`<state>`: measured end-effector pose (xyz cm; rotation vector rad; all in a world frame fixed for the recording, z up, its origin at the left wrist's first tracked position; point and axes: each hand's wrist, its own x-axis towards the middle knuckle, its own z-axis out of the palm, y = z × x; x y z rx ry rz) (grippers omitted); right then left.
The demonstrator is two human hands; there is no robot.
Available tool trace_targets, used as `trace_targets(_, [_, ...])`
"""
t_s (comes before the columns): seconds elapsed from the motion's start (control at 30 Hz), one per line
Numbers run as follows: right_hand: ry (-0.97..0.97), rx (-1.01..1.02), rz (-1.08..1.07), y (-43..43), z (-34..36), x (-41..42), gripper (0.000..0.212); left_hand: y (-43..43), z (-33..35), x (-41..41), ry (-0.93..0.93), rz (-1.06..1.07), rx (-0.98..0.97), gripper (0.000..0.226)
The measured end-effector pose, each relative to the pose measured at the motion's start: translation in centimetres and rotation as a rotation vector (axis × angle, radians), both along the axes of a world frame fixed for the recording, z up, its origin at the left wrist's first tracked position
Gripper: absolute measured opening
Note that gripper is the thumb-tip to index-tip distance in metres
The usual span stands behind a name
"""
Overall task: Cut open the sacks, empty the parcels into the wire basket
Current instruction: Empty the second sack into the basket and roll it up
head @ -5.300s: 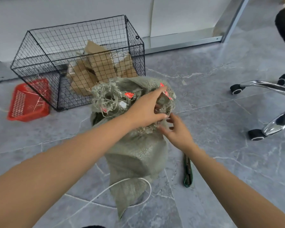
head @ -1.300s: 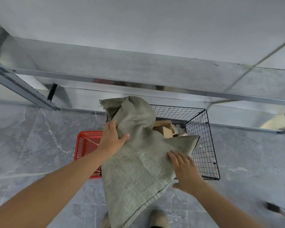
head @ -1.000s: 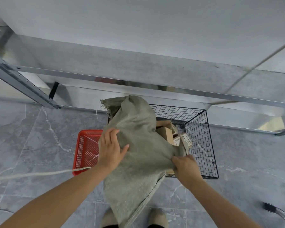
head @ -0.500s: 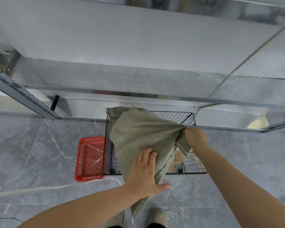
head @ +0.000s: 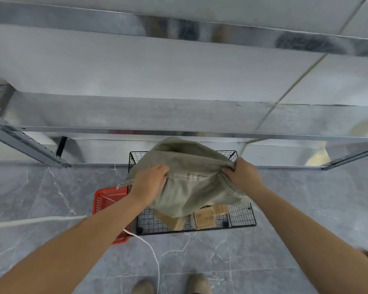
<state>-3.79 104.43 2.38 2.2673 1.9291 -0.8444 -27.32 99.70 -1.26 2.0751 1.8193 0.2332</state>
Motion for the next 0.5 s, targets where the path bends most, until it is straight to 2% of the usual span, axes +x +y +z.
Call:
trace_targets(0.1, [-0.012,0.199,0.084,-0.8,-1.3,-0.5,0.057,1.3,-0.3,-0.9,-0.103,0.125,0.025,0.029])
trace_targets(0.17, [-0.133,0.207,0.249,-1.5,-3.0,-0.3,0.078,1.5,-0.4,-1.5,-0.118,0.137,0.043,0.029])
trace_targets(0.3, [-0.332,0.253,0.381,-2.4,-5.7,-0.1,0.104,1.3,-0.9,-3.2,-0.139,0.147,0.065,0.028])
trace_targets(0.37, [-0.380,0.326,0.388,-2.5,-6.4,-0.3,0.098,1.0,-0.9,-4.0,-0.163,0.134,0.053,0.026])
trace_targets(0.43, [-0.331,0.398,0.376,-2.5,-6.1,-1.0,0.079,0.7,-0.4,-4.6,-0.181,0.107,0.069,0.026])
trace_targets(0.5, [-0.261,0.371,0.378,-2.5,-5.3,-1.9,0.060,0.3,0.2,-5.2,-0.155,0.107,0.123,0.024])
